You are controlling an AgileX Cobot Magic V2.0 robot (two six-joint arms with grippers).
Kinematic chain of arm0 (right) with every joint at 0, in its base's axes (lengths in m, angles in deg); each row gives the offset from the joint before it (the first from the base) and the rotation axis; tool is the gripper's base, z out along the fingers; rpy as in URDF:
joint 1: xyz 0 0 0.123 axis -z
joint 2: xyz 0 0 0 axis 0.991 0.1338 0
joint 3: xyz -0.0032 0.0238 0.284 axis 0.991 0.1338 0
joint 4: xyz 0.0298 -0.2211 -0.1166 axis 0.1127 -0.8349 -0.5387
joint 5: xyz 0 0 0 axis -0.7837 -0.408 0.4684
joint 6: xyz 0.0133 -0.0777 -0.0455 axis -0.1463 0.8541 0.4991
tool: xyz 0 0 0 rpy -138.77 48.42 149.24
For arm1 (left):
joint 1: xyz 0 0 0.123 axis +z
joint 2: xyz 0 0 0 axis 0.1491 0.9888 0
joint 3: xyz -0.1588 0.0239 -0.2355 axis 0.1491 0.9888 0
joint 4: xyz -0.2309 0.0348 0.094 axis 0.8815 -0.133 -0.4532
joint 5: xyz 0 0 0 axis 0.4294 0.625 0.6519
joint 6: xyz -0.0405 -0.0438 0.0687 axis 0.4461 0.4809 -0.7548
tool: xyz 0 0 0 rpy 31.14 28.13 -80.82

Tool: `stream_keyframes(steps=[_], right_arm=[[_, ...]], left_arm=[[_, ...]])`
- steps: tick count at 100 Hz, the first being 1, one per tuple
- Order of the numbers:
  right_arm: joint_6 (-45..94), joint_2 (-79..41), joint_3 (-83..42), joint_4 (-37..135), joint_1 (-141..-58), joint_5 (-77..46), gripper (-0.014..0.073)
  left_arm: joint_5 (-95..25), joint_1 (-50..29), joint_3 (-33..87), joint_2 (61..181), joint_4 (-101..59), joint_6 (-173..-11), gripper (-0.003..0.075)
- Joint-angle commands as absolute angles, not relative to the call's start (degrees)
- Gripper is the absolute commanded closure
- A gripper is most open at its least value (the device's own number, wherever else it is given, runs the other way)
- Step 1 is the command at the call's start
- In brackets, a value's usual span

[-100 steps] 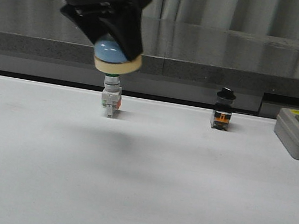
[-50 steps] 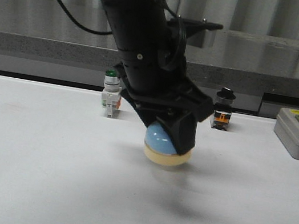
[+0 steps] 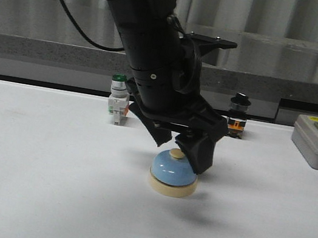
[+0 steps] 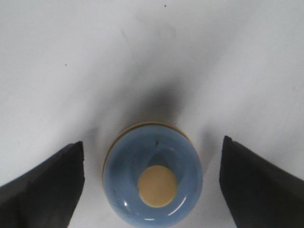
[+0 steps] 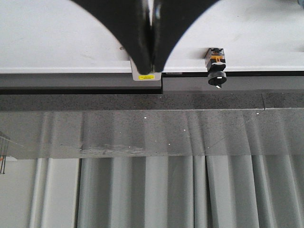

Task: Place and press bell with both arms
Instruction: 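Lift the bell with the left gripper and carry it toward the table center, then set the bell down, open the left gripper and raise it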

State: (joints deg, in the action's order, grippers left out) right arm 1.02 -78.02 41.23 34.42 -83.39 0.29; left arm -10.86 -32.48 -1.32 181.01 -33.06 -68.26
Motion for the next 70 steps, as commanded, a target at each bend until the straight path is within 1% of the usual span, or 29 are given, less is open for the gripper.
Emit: stream_keyframes(steps=[1, 4, 9, 13, 15, 16, 19, 21, 26, 28, 29, 32, 34, 35, 38, 54, 70], right_arm=[[1.16, -79.06, 40.46, 33.77, -83.09, 5.06, 0.0654], [1.16, -79.06, 40.46, 33.77, -83.09, 5.06, 0.0654], [1.16, -79.06, 40.46, 33.77, -83.09, 5.06, 0.0654], [1.16, -79.06, 40.46, 33.77, -83.09, 5.06, 0.0654], [1.16, -79.06, 40.46, 33.77, -83.09, 5.06, 0.0654], [1.16, -79.06, 40.46, 33.77, -83.09, 5.06, 0.0654], [1.16, -79.06, 40.46, 33.77, -83.09, 5.06, 0.0654], [1.16, -79.06, 40.46, 33.77, -83.09, 5.06, 0.0654], [1.16, -79.06, 40.46, 33.77, -83.09, 5.06, 0.0654], [1.16, -79.06, 40.46, 33.77, -83.09, 5.06, 0.0654], [1.16, -79.06, 40.46, 33.77, -83.09, 5.06, 0.0654], [1.16, -79.06, 40.46, 33.77, -83.09, 5.06, 0.0654], [1.16, -79.06, 40.46, 33.77, -83.09, 5.06, 0.0654], [1.16, -79.06, 40.46, 33.77, -83.09, 5.06, 0.0654], [1.16, -79.06, 40.46, 33.77, -83.09, 5.06, 0.0654], [1.16, -79.06, 40.46, 33.77, -83.09, 5.06, 0.0654], [1.16, -79.06, 40.46, 33.77, -83.09, 5.06, 0.0654]], left_arm=[[-12.74, -32.93, -3.82, 177.36, -32.17, -68.03, 0.0155], [-12.87, -32.93, -3.87, 177.07, -32.17, -68.03, 0.0159], [-13.51, -32.93, -3.87, 176.25, -32.17, -67.82, 0.0186], [-14.02, -32.93, -3.87, 175.28, -32.17, -67.22, 0.0233], [-14.15, -32.81, -3.87, 174.84, -32.17, -66.71, 0.0276], [-14.15, -32.81, -3.87, 174.68, -32.17, -66.53, 0.0276], [-14.44, -32.68, -3.87, 173.69, -32.17, -66.19, 0.0340], [-14.44, -32.52, -3.87, 173.26, -32.17, -66.19, 0.0368], [-14.33, -31.97, -3.87, 171.52, -32.17, -65.71, 0.0491], [-14.33, -31.66, -3.87, 171.06, -32.17, -65.59, 0.0524], [-14.19, -31.56, -3.87, 170.56, -32.17, -65.43, 0.0556], [-14.08, -31.15, -3.87, 169.91, -32.17, -65.05, 0.0620], [-13.95, -30.78, -3.87, 169.00, -32.05, -64.80, 0.0683], [-13.95, -30.64, -3.87, 168.78, -32.05, -64.68, 0.0683], [-13.83, -29.97, -3.87, 167.63, -31.95, -64.68, 0.0740], [-13.49, -25.91, -3.10, 162.25, -30.90, -64.68, 0.0741], [-14.52, -21.16, 1.44, 155.77, -30.90, -64.21, 0.0741]])
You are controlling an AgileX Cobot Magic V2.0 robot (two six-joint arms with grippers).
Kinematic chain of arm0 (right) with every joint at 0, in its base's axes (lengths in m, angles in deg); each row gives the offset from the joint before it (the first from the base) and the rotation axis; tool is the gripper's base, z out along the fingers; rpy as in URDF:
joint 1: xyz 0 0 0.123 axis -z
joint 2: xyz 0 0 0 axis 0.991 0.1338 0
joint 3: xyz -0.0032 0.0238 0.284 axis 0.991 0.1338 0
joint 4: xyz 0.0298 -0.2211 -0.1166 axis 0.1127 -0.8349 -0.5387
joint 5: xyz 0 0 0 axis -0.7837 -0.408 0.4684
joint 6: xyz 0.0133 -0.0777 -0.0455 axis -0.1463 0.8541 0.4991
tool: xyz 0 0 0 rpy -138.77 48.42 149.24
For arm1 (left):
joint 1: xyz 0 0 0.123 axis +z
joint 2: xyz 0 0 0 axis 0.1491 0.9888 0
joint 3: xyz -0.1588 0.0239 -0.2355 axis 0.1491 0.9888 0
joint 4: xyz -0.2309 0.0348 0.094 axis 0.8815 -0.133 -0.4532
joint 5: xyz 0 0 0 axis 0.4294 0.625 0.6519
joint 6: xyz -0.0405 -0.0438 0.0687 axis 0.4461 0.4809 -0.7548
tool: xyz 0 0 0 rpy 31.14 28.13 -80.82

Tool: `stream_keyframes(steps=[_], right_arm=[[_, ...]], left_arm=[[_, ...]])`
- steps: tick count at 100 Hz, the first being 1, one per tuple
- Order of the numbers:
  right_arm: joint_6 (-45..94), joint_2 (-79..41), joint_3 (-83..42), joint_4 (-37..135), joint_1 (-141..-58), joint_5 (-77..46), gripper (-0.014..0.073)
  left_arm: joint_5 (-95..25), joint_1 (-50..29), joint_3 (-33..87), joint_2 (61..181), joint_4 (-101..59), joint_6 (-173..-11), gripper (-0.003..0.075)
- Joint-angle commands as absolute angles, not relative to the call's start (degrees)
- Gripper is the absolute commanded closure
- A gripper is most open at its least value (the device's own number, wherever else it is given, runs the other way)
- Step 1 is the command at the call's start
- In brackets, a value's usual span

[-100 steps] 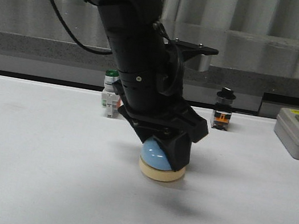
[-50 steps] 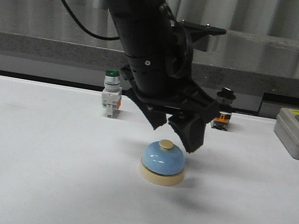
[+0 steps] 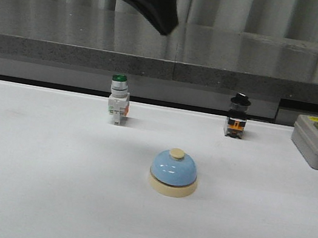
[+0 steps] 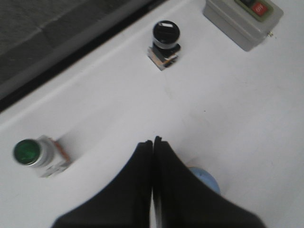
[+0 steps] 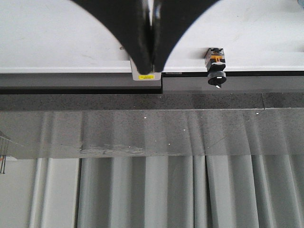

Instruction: Place and press bell with both arms

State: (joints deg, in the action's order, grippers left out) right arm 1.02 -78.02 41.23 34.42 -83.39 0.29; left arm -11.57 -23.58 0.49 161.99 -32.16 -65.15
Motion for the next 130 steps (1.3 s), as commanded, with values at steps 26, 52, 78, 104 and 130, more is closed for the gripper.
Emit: stream_keyframes(steps=[26, 52, 78, 104, 130], right_arm=[[1.16, -79.06, 40.46, 33.77, -83.09, 5.06, 0.0654], [1.16, -79.06, 40.46, 33.77, -83.09, 5.06, 0.0654], [1.16, -79.06, 40.46, 33.77, -83.09, 5.06, 0.0654], [1.16, -79.06, 40.46, 33.77, -83.09, 5.06, 0.0654], [1.16, -79.06, 40.46, 33.77, -83.09, 5.06, 0.0654]], left_arm=[[-17.82, -11.87, 12.18, 144.67, -30.90, -63.65, 0.0741], [-20.99, -4.36, 23.00, 134.24, -30.90, -63.65, 0.0741], [-24.93, 0.86, 34.30, 122.91, -30.90, -63.65, 0.0741], [-29.99, 3.26, 45.84, 110.07, -30.90, -63.62, 0.0741], [-30.21, 8.22, 53.39, 96.17, -30.90, -63.24, 0.0741]])
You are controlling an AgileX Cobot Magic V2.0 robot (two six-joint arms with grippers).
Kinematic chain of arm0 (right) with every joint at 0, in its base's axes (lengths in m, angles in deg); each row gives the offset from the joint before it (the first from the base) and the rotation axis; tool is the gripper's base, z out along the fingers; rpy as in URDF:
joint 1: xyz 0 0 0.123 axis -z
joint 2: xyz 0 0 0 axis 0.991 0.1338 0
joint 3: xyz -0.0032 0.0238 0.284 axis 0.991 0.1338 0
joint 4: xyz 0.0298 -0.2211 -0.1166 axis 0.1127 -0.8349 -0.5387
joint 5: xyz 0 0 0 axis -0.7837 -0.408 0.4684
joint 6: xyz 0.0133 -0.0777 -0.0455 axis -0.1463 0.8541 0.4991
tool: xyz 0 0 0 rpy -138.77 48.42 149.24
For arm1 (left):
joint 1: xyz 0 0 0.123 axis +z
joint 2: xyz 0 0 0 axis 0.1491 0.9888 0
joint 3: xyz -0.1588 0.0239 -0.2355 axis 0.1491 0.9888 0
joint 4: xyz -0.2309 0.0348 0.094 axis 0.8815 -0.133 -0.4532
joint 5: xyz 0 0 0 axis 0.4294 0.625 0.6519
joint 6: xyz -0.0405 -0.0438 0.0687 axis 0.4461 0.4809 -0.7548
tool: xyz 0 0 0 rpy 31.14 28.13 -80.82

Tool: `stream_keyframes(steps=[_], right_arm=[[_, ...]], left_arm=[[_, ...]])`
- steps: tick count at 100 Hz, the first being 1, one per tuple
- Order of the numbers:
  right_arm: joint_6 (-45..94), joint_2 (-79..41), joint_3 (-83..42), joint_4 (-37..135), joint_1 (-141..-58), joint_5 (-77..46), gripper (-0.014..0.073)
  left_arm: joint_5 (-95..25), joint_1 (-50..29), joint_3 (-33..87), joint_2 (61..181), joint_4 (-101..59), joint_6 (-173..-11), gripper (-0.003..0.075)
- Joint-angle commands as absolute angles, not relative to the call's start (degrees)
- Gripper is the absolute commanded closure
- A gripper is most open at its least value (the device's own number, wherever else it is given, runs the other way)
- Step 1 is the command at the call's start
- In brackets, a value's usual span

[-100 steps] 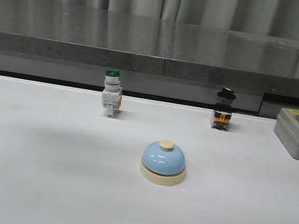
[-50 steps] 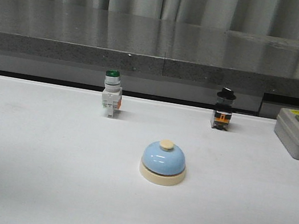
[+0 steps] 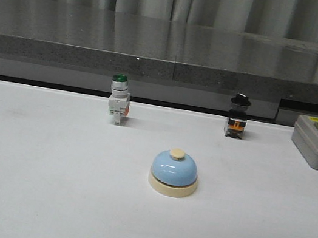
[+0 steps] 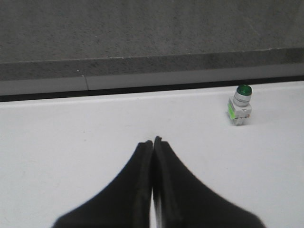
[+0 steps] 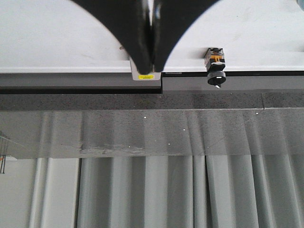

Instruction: Place and press bell with both arms

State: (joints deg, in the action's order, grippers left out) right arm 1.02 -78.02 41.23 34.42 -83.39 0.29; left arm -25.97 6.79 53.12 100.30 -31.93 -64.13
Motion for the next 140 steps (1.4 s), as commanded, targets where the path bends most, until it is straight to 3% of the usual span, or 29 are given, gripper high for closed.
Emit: stream_keyframes(steps=[1, 67, 117, 140], right_arm=[[1.16, -79.06, 40.46, 33.77, -83.09, 5.06, 0.0654], [1.16, -79.06, 40.46, 33.77, -83.09, 5.06, 0.0654], [1.16, -79.06, 40.46, 33.77, -83.09, 5.11, 0.0654], [1.16, -79.06, 40.46, 33.77, -83.09, 5.11, 0.0654]], left_arm=[[-30.21, 8.42, 53.56, 95.81, -30.90, -63.24, 0.0741], [-35.27, 9.59, 68.47, 61.65, -32.48, -63.71, 0.0741], [-42.84, 9.71, 78.32, 61.71, -32.89, -63.49, 0.0741], [-50.40, 9.71, 85.97, 61.50, -40.03, -54.63, 0.0741]])
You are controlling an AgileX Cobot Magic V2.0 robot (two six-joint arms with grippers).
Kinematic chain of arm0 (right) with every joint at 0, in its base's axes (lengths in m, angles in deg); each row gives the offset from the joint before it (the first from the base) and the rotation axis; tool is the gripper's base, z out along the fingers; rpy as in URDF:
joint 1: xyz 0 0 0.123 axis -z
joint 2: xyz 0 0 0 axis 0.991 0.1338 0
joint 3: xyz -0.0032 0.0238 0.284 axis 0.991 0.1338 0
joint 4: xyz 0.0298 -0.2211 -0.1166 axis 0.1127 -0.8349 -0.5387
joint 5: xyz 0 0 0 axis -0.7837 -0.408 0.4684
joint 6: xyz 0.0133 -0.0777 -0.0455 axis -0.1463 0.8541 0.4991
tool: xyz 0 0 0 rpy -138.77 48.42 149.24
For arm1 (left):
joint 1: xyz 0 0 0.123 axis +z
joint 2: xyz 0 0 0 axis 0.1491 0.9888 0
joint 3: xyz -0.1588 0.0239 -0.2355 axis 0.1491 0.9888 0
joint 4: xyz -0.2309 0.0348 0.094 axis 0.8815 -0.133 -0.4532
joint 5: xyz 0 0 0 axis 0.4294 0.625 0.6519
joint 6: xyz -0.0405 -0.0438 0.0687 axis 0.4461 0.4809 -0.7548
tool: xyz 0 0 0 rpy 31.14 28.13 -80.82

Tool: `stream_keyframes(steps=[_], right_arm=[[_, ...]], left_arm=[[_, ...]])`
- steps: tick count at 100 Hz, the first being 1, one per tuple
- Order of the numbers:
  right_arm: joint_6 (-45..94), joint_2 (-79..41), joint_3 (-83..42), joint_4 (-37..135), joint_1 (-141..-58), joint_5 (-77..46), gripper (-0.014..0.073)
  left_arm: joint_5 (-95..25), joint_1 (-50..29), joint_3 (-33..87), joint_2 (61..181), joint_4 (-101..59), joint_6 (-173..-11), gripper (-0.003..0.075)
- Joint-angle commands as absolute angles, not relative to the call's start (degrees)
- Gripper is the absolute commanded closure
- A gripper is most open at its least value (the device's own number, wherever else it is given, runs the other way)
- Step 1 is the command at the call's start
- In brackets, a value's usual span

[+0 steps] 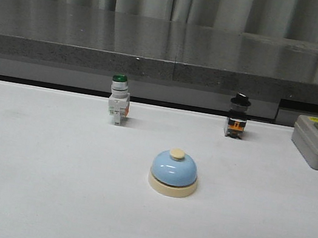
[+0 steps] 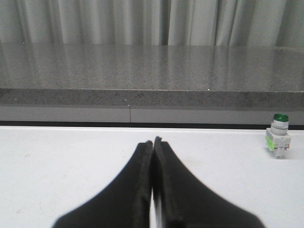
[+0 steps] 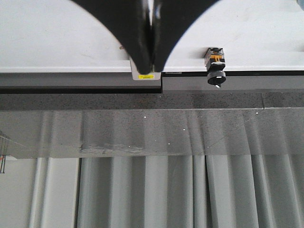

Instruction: Place and press bell with both arms

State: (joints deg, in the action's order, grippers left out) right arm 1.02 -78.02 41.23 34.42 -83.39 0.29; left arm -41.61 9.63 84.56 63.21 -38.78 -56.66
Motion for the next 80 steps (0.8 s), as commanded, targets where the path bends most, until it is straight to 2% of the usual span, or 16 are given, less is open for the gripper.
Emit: stream_keyframes(steps=[1, 80], right_arm=[[1.16, -79.06, 40.46, 33.77, -83.09, 5.11, 0.0654], [1.16, -79.06, 40.46, 33.77, -83.09, 5.11, 0.0654]], left_arm=[[-50.98, 9.71, 86.21, 61.50, -40.03, -54.63, 0.0741], [-49.50, 9.71, 87.02, 61.50, -41.92, -54.63, 0.0741]])
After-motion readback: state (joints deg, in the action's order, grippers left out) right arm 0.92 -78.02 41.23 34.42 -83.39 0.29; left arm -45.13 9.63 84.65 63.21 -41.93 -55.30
